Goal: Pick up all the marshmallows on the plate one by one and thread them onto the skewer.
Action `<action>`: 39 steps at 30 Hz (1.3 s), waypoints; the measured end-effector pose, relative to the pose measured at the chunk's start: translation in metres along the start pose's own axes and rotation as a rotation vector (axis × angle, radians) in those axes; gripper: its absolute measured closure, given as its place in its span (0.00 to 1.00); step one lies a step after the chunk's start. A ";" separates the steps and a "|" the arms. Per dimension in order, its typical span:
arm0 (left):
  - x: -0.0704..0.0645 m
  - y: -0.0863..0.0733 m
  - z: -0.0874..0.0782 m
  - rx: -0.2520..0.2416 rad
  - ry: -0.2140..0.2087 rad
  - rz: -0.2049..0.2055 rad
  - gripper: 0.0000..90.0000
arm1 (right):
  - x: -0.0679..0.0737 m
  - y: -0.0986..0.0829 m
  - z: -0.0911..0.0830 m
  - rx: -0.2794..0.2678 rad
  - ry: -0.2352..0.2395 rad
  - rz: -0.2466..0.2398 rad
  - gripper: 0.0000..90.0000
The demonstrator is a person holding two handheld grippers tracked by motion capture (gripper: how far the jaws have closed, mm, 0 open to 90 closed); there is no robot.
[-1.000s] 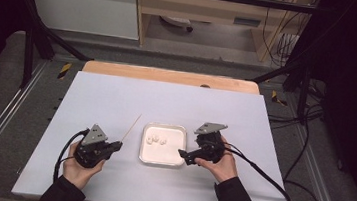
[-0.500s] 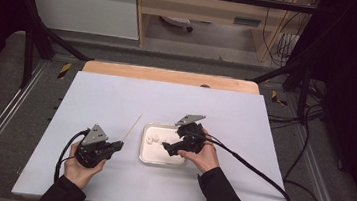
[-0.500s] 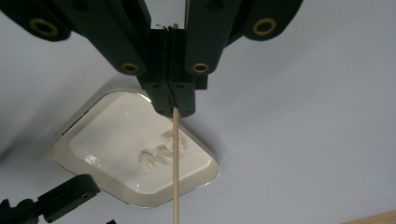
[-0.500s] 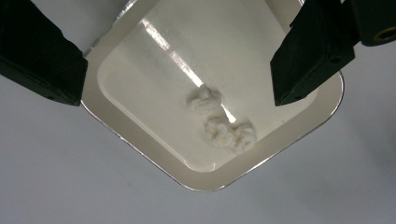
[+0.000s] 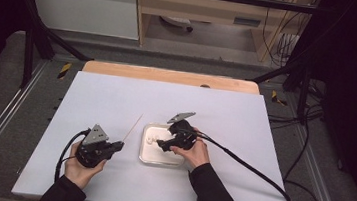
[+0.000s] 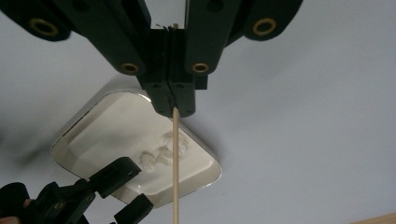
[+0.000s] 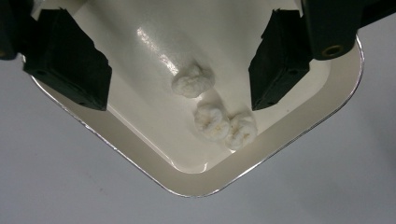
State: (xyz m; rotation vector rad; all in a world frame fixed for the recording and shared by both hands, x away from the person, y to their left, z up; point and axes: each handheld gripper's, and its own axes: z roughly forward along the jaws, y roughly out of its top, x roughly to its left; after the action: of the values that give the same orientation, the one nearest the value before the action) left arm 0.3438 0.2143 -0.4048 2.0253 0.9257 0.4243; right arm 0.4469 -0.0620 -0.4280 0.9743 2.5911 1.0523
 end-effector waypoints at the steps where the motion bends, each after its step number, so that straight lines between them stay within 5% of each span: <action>1: 0.000 0.000 0.000 0.001 0.000 0.000 0.99 | 0.000 0.000 0.001 -0.003 0.002 -0.001 0.29; 15: 0.000 0.000 0.001 0.002 -0.002 0.005 0.99 | 0.003 -0.002 0.014 0.033 0.011 -0.002 0.59; 27: 0.000 0.000 0.001 0.002 -0.002 0.003 0.99 | 0.005 -0.004 0.012 0.043 -0.008 -0.056 0.80; 39: -0.001 0.000 0.002 0.005 -0.004 0.004 0.99 | 0.005 -0.004 0.012 0.045 -0.016 -0.041 0.87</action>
State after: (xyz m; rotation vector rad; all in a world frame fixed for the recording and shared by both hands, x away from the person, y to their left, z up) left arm 0.3445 0.2129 -0.4055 2.0327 0.9210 0.4202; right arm 0.4458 -0.0544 -0.4387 0.9315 2.6208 0.9768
